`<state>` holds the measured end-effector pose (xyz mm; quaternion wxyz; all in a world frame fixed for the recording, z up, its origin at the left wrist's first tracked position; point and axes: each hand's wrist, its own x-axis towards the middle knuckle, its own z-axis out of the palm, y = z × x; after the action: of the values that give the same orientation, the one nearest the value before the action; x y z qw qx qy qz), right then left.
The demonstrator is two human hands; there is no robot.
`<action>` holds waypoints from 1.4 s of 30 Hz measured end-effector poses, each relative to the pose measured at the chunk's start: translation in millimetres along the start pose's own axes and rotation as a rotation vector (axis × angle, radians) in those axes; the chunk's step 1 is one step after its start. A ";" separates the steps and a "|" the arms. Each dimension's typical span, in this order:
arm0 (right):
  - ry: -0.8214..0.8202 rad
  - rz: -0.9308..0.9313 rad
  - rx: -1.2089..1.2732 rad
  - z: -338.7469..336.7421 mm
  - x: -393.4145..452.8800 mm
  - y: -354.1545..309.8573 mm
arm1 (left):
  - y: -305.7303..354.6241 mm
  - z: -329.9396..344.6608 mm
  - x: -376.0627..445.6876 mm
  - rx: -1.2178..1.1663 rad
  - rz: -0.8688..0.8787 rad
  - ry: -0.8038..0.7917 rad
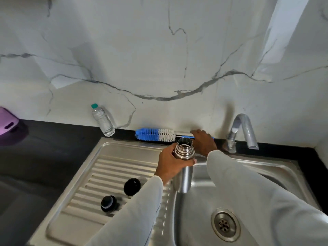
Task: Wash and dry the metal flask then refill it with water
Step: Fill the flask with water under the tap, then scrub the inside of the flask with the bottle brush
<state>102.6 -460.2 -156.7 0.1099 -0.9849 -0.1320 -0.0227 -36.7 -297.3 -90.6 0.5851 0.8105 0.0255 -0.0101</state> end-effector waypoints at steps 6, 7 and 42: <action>-0.089 -0.020 -0.284 18.3 9.2 10.9 | -7.6 -22.4 10.9 -0.008 -0.008 -0.015; -0.083 -0.015 -0.263 19.9 7.7 12.4 | -8.5 -24.9 12.1 -0.013 -0.007 -0.017; 0.180 -0.100 -0.102 -382.2 -291.1 23.5 | 25.8 -9.6 -22.1 0.158 0.235 -0.263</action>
<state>-177.8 -641.5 189.5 0.0697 -0.9754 -0.1693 -0.1232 -57.5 -296.9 -62.2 0.5152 0.8429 -0.1469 -0.0496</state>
